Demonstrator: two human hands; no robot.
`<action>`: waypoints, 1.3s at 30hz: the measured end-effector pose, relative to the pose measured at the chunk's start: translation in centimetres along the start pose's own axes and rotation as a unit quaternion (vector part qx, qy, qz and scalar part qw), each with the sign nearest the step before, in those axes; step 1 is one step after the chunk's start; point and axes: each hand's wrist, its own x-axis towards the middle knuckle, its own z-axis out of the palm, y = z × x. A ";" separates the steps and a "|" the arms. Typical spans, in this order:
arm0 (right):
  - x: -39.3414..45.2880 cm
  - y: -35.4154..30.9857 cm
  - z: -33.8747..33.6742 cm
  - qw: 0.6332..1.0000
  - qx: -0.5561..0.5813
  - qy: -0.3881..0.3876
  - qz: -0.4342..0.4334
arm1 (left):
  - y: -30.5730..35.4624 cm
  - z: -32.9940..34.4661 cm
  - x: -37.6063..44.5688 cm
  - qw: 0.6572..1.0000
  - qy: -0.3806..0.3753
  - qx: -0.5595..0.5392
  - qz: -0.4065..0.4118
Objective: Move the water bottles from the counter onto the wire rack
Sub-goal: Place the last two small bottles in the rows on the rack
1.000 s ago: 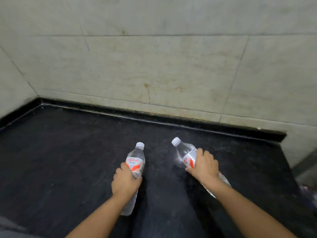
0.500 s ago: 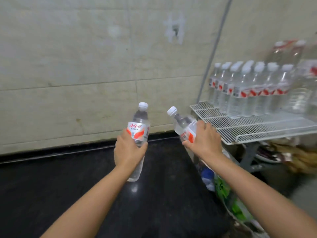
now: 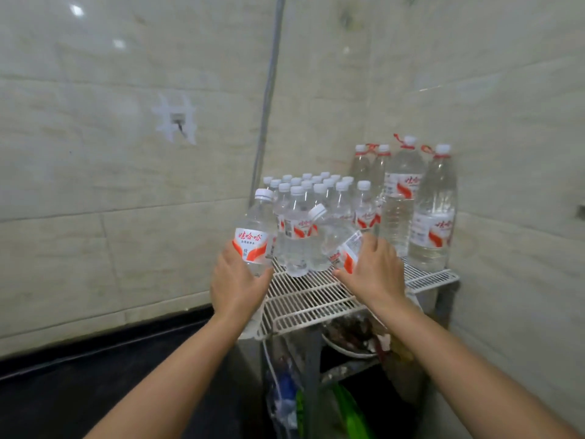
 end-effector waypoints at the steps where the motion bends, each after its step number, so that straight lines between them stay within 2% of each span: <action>1: 1.1 1.5 0.2 1.000 0.004 0.005 0.003 | 1.1 1.6 0.3 1.000 0.001 -0.002 -0.009; 7: 7.5 6.3 2.7 0.999 0.040 0.013 0.003 | 5.5 9.9 2.6 0.999 0.042 -0.003 -0.033; 11: 10.9 7.2 5.1 0.997 0.077 0.001 0.027 | 7.0 14.1 4.5 0.996 0.066 -0.001 -0.057; 17: 14.8 7.8 8.5 0.986 0.164 0.020 0.033 | 7.1 18.3 6.5 0.994 0.064 -0.033 -0.084; 19: 15.6 8.8 9.3 0.967 0.250 0.008 0.035 | 6.8 19.0 6.7 0.993 0.064 -0.056 -0.087; 22: 16.1 10.7 10.2 0.902 0.425 -0.045 0.061 | 6.4 20.0 6.8 0.990 0.068 -0.087 -0.089; 24: 16.3 11.7 10.6 0.863 0.496 -0.078 0.060 | 6.3 20.5 6.6 0.989 0.071 -0.091 -0.097; 26: 16.8 12.3 10.9 0.845 0.519 -0.122 0.037 | 6.4 21.1 6.4 0.987 0.073 -0.095 -0.108; 29: 17.6 13.1 10.9 0.838 0.505 -0.206 0.005 | 7.2 21.5 6.2 0.984 0.084 -0.097 -0.122; 31: 18.0 13.8 10.9 0.839 0.490 -0.238 -0.009 | 7.5 21.3 6.2 0.984 0.079 -0.091 -0.130; 33: 18.1 14.2 10.7 0.852 0.473 -0.223 -0.030 | 7.2 21.1 6.2 0.985 0.070 -0.089 -0.127; 37: 17.2 12.5 9.6 0.933 0.350 -0.065 -0.045 | 6.8 20.9 6.2 0.983 0.068 -0.129 -0.107; 39: 16.9 11.5 9.5 0.956 0.286 -0.018 -0.066 | 7.1 20.8 6.0 0.979 0.072 -0.158 -0.107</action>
